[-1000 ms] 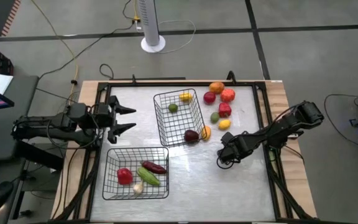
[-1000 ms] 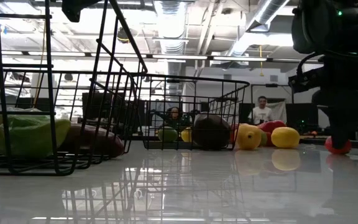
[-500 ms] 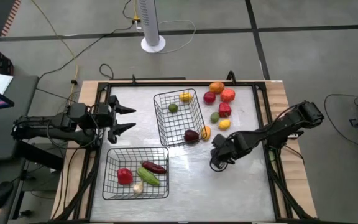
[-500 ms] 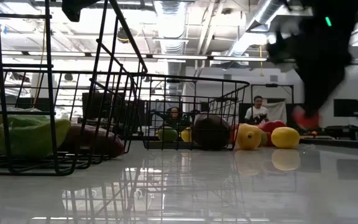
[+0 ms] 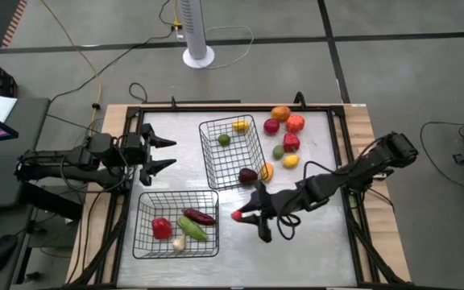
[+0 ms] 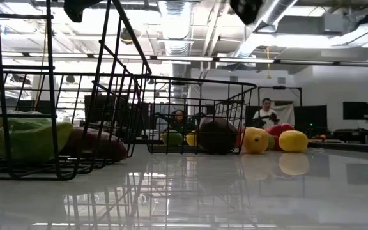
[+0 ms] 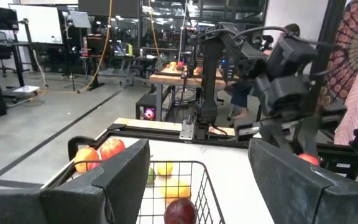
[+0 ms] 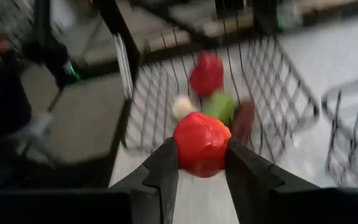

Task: Sort produce into baskets
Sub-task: Put the bottom red tomato into the top black wire basket

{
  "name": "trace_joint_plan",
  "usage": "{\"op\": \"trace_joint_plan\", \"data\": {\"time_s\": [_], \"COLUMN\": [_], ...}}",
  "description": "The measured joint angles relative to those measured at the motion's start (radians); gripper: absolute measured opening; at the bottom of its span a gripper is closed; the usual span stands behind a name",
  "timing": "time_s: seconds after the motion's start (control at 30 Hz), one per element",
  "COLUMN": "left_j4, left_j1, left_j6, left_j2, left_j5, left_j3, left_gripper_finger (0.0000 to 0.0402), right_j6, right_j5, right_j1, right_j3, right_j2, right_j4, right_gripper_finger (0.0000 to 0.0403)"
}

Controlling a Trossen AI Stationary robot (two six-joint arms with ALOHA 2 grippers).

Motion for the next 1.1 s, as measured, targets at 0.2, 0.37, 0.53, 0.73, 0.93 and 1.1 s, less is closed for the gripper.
{"op": "trace_joint_plan", "data": {"time_s": [0.2,0.37,0.53,0.73,0.93,1.1], "left_j4": [0.005,0.004,0.0,-0.008,-0.011,-0.011], "left_j1": [0.0,0.0,0.0,0.0,0.0,0.0], "left_j6": [0.002,0.003,0.003,0.003,0.003,0.003], "left_j2": [0.0,0.0,0.0,0.0,-0.001,-0.001], "left_j5": [0.0,0.0,0.0,0.0,0.0,0.0], "left_j3": [0.0,0.0,0.0,0.0,0.0,0.0], "left_gripper_finger": [0.0261,0.0261,0.0261,0.0261,0.0261,0.0261], "right_j6": [-0.054,-0.058,-0.095,-0.204,-0.225,-0.226], "right_j5": [-0.062,-0.232,-0.309,-0.315,-0.315,-0.281], "right_j1": [-0.044,-0.093,-0.123,-0.136,-0.135,-0.14], "right_j3": [0.0,0.054,0.181,0.332,0.363,0.364], "right_j2": [0.074,0.179,0.292,0.363,0.379,0.377], "right_j4": [0.21,0.26,0.21,0.03,0.003,-0.053], "right_gripper_finger": [0.0147,0.0156,0.0176,0.0214,0.0234,0.0235]}}
